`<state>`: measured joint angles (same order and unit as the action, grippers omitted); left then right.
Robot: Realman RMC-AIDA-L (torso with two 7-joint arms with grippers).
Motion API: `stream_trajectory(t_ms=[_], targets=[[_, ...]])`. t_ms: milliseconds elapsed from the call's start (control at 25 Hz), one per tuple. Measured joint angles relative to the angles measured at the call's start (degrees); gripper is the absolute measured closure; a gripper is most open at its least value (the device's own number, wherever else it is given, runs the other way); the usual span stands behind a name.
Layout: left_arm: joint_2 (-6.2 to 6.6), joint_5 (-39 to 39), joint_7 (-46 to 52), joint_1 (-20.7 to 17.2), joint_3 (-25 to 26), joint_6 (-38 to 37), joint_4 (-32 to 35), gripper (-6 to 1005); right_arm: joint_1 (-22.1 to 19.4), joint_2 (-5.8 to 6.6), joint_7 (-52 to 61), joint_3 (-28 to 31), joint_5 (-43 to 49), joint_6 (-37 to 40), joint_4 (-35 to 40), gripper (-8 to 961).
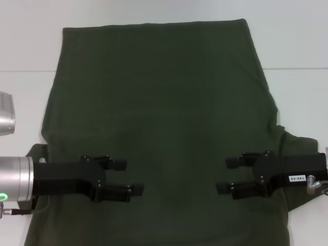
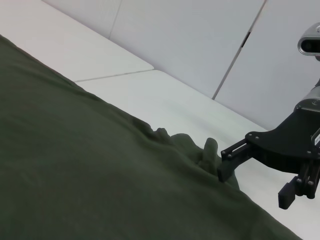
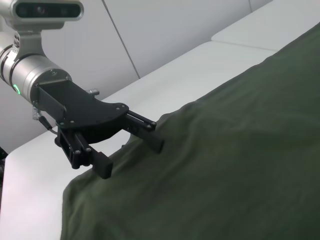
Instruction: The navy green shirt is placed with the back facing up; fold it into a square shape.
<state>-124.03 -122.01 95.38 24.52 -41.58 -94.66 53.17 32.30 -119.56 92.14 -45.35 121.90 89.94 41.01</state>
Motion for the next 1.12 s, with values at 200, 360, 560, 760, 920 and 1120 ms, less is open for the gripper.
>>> stream_trajectory(t_ms=[200,360,560,760,920,1120], targets=[[0.04,0.0,0.3,0.4,0.0,0.0,0.0,66,0.0,0.00,-0.6,0.0,0.0,-0.2,0.7,24],[0.02,0.0,0.4,0.7,0.1,-0.1,0.0,66,0.1,-0.03,-1.2,0.0,-0.1,-0.4,0.7,25],[0.01,0.0,0.5,0.9,0.1,-0.1,0.0,67,0.1,-0.06,-1.3,0.0,0.0,-1.0,0.7,26],[0.47,-0.1,9.0,0.9,3.4,0.4,0.7,67,0.2,-0.07,1.8,2.2,-0.5,-1.1,0.7,27],[2.46,-1.5,24.8,0.0,11.4,-1.4,2.1,67,0.8,0.01,7.6,5.9,-0.7,-2.2,0.7,28],[3.52,-4.8,38.1,-2.5,23.9,-2.4,2.8,68,1.2,0.26,14.4,8.5,-1.2,-6.8,0.0,29]])
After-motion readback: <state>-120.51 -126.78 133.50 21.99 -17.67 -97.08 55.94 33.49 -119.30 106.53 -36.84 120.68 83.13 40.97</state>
